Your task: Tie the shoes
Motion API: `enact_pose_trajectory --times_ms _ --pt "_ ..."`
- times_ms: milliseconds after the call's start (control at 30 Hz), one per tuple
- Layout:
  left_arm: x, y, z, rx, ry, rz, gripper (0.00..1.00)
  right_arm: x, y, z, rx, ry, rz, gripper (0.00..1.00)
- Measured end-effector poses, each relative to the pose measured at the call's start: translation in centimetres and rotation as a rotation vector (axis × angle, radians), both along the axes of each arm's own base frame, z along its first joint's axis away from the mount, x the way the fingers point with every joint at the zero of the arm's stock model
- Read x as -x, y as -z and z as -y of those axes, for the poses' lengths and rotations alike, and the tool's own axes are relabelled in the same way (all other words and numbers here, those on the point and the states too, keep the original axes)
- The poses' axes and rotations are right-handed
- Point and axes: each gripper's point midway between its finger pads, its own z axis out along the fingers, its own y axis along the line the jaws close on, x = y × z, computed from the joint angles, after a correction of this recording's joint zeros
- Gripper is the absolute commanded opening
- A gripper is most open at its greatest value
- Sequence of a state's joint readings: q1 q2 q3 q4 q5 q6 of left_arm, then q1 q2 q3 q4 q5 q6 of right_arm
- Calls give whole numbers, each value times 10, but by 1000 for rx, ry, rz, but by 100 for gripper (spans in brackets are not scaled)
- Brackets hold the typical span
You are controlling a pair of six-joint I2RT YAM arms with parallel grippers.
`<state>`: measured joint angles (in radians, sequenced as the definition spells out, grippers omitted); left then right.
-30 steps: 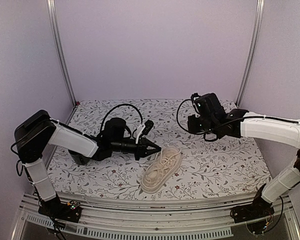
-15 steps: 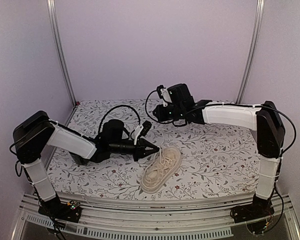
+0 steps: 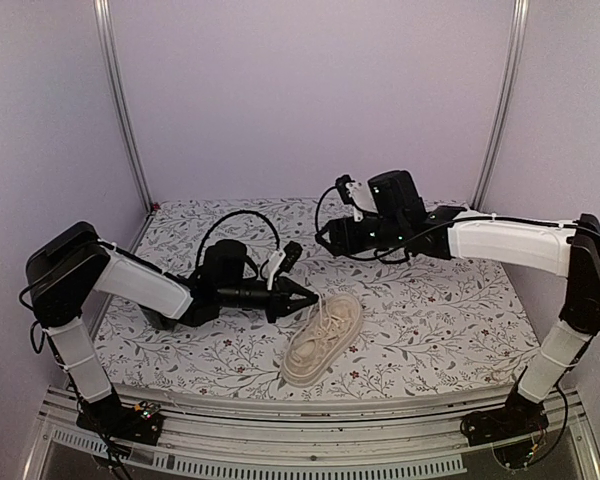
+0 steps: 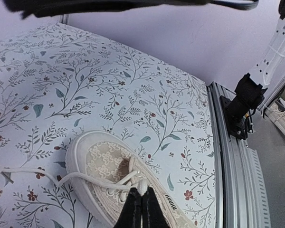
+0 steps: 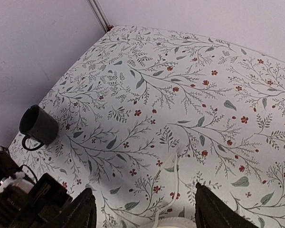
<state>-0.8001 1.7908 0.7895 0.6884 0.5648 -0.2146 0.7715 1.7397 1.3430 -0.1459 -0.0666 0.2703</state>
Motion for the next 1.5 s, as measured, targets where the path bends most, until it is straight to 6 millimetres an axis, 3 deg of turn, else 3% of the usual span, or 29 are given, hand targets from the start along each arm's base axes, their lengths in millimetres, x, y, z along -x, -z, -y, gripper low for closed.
enact_pose_trajectory --times_ms 100,367,467,633,800,1133,1500 --pt "0 -1 0 5 2 -4 0 24 -1 14 -35 -36 1 72" --pt "0 -2 0 8 1 -6 0 84 58 21 -102 -175 -172 55" --pt "0 -2 0 8 1 -7 0 95 63 17 -114 -217 -191 49" --pt "1 -2 1 8 2 -6 0 101 59 5 -132 -276 -171 42" --pt "1 -2 1 8 2 -7 0 107 72 -9 -112 -335 -183 41" --pt "1 -1 0 8 2 -7 0 122 78 -20 -94 -390 -183 51" --pt "1 -2 1 8 2 -11 0 131 99 -36 -37 -380 -184 49"
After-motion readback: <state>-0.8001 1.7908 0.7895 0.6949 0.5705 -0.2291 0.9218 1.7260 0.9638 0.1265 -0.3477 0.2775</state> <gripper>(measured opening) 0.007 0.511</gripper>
